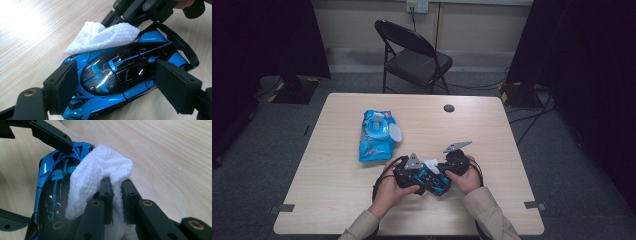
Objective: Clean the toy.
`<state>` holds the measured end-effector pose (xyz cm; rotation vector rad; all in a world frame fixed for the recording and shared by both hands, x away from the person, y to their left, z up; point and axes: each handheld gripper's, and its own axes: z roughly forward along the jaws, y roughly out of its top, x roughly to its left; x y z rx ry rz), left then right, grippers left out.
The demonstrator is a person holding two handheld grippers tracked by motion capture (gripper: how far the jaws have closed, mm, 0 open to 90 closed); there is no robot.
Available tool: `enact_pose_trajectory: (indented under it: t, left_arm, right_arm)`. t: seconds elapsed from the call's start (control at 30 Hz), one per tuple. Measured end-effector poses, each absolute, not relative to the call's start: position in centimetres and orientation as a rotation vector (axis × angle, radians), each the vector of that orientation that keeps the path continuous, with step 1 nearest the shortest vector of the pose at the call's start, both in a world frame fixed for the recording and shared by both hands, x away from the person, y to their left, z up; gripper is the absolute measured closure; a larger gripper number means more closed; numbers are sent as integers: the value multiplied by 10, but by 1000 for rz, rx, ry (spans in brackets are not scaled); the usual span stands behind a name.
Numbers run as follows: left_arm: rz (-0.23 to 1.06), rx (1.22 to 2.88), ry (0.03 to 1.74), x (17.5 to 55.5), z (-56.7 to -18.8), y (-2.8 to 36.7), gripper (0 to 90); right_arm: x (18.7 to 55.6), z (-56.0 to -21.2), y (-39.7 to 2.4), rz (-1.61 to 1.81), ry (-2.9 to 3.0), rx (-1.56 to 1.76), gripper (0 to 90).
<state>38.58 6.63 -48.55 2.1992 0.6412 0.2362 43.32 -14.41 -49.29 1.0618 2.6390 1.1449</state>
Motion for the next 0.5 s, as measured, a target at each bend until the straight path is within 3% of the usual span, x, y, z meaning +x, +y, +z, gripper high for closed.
enact_pose_trajectory:
  t: [0.5]
  left_arm:
    - [237, 2198, 644, 385, -486, 66, 189]
  right_arm:
    - [444, -489, -128, 1106, 2682, 1037, 815]
